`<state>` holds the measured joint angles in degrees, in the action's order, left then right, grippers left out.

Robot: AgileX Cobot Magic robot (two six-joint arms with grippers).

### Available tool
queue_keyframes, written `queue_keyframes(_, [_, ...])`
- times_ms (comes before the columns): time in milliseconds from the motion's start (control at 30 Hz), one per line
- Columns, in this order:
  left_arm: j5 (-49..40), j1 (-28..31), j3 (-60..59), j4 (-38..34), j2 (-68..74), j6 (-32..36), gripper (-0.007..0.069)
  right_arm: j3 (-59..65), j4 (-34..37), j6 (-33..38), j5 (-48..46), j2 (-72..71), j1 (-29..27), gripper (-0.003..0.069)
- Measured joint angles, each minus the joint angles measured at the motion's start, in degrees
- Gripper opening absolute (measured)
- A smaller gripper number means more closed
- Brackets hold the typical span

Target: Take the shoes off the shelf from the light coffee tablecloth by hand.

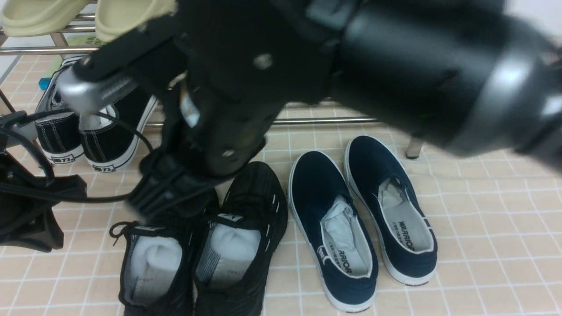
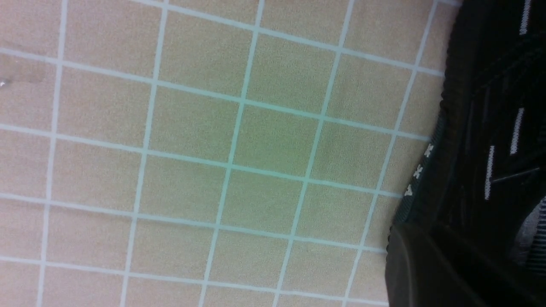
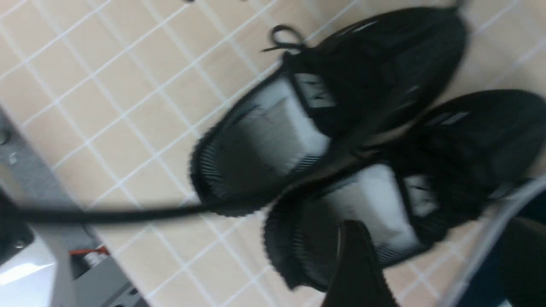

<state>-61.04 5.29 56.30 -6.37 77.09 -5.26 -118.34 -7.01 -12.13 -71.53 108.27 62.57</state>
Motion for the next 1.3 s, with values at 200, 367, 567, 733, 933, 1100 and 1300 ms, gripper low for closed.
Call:
queue_keyframes(200, [0.0, 0.0, 0.0, 0.0, 0.0, 0.0, 0.0085, 7.88, -3.68, 0.0, 0.0, -9.93, 0.0, 0.0332])
queue_keyframes(367, [0.0, 0.0, 0.0, 0.0, 0.0, 0.0, 0.0086, 16.09, -5.94, 0.0, -0.4, -23.83, 0.0, 0.0154])
queue_keyframes(567, [0.0, 0.0, 0.0, 0.0, 0.0, 0.0, 0.0089, 24.85, -6.06, -1.71, -0.57, -42.01, 0.0, 0.001])
queue_keyframes(733, [0.0, 0.0, 0.0, 0.0, 0.0, 0.0, 0.0091, 37.44, -7.4, -6.06, 0.14, -58.13, 0.0, -0.0016])
queue_keyframes(933, [0.0, 0.0, 0.0, 0.0, 0.0, 0.0, 0.01, 66.53, -12.23, -7.67, 29.74, -82.59, 0.0, -0.0016])
queue_keyframes(1100, [0.0, 0.0, 0.0, 0.0, 0.0, 0.0, 0.0107, 80.34, -12.74, -6.55, 47.15, -87.78, 0.0, -0.0016])
queue_keyframes(1300, [-0.66, 0.0, 0.0, 1.95, 0.0, 0.0, 0.011, 82.12, -12.61, -3.37, 53.94, -80.17, 0.0, -0.0016])
